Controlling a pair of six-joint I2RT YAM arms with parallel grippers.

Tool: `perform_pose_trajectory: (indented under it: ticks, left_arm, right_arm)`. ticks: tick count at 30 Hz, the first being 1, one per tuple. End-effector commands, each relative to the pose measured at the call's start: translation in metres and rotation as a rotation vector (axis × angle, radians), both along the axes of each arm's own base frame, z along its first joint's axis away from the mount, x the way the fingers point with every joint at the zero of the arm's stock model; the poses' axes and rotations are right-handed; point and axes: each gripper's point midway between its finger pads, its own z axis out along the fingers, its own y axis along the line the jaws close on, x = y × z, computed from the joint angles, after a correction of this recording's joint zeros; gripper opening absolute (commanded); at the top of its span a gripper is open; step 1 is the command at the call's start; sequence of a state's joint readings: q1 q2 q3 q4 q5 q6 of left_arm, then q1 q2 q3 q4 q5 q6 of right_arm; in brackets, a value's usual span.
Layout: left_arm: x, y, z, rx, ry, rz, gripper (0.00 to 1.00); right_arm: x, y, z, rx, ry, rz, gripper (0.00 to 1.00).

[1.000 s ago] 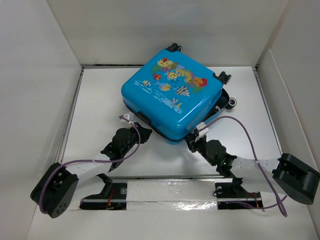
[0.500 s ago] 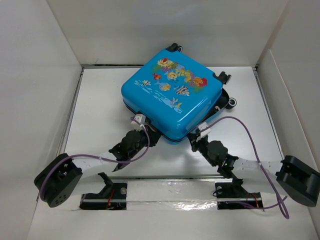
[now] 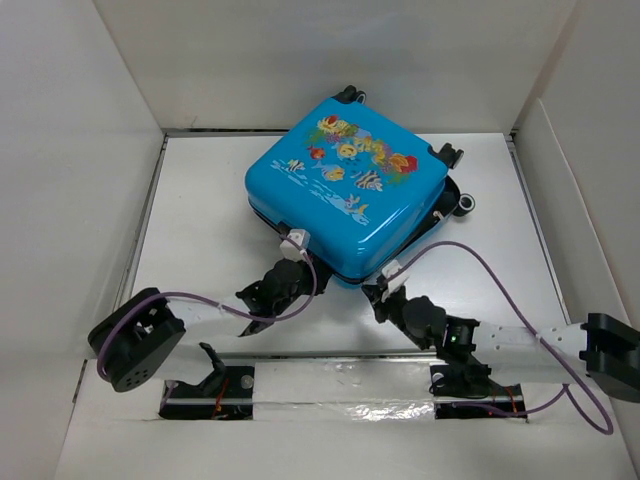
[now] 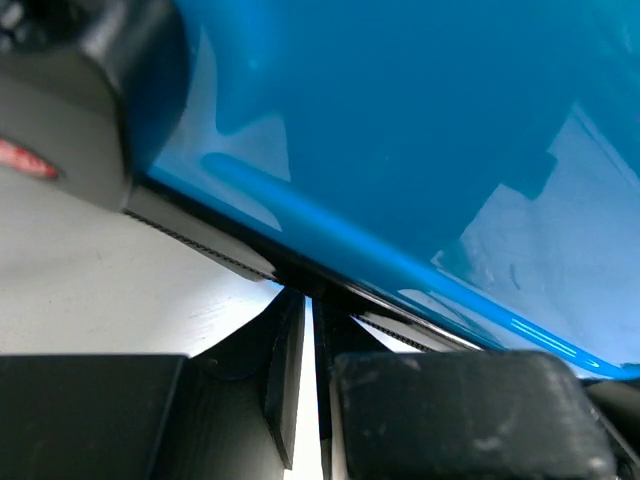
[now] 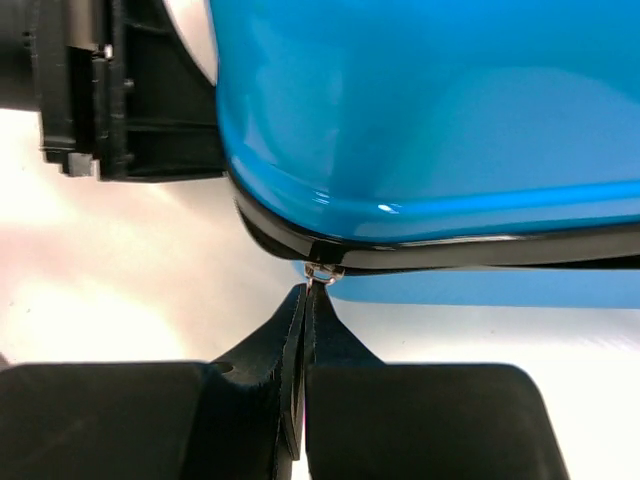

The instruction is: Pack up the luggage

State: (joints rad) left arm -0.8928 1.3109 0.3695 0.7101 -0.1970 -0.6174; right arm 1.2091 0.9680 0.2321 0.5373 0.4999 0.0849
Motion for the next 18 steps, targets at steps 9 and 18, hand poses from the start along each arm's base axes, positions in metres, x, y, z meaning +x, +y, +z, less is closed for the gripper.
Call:
perform_pose_trajectory:
  ticks: [9,18]
  left_arm:
    - [0.028,-0.064,0.109,-0.267,-0.205,-0.03,0.07]
    - [0.055,0.022,0.068,-0.148,-0.122,0.13,0.57]
  right_arm:
    - [-0.077,0.121,0.049,0.134,0.14,0.364,0.0]
    - [-0.05,0.135,0.054,0.279,0.109,0.214,0.0]
